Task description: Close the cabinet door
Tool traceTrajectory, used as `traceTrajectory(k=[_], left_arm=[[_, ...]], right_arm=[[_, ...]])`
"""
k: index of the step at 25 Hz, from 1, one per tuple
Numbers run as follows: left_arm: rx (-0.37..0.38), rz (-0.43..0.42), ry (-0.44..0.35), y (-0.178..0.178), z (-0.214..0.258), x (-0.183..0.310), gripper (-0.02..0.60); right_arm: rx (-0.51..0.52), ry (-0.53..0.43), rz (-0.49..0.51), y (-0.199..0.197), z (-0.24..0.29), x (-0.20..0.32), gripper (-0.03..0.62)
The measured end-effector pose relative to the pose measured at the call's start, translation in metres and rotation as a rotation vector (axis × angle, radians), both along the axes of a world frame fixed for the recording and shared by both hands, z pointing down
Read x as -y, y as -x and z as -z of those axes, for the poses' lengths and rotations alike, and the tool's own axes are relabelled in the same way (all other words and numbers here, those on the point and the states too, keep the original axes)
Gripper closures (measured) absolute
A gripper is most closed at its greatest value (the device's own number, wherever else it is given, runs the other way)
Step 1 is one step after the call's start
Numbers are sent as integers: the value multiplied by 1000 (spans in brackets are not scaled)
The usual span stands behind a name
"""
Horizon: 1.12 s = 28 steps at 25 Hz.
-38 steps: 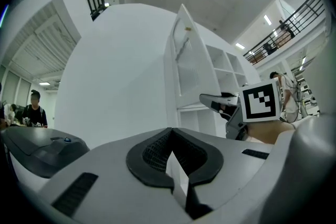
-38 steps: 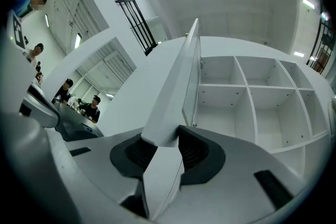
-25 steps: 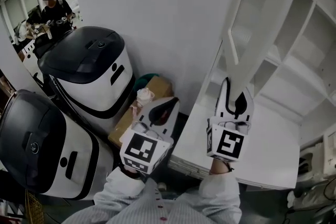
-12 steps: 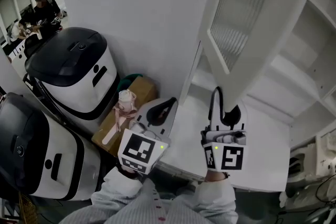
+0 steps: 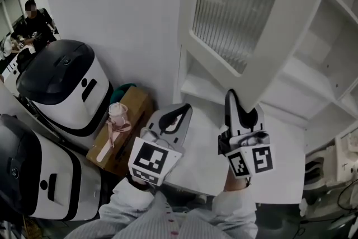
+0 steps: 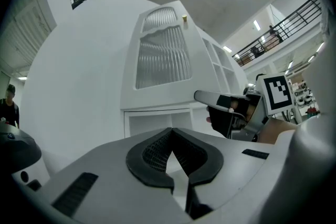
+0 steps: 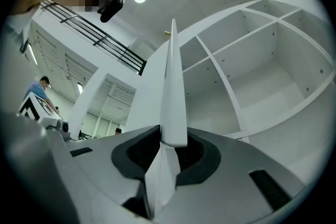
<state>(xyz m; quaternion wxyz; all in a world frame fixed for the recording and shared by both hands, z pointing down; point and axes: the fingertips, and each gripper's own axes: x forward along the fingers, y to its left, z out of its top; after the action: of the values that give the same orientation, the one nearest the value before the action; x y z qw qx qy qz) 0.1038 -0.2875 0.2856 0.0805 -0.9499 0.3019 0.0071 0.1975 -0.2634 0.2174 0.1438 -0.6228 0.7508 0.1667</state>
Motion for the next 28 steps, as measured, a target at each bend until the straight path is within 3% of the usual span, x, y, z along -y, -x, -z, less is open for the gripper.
traceTrajectory(k=[8,17,28], left_arm=[[-15,43,6,-53,0,11,571],[-11,136,18,-82,-1,17,571],[12,237,26,-85,-7,17,572]], right_arm=[[-12,8,134,-30,1,15,517],[-16,7,250,-52,1,28,517],[-24,21,256,-70,0,43,516]])
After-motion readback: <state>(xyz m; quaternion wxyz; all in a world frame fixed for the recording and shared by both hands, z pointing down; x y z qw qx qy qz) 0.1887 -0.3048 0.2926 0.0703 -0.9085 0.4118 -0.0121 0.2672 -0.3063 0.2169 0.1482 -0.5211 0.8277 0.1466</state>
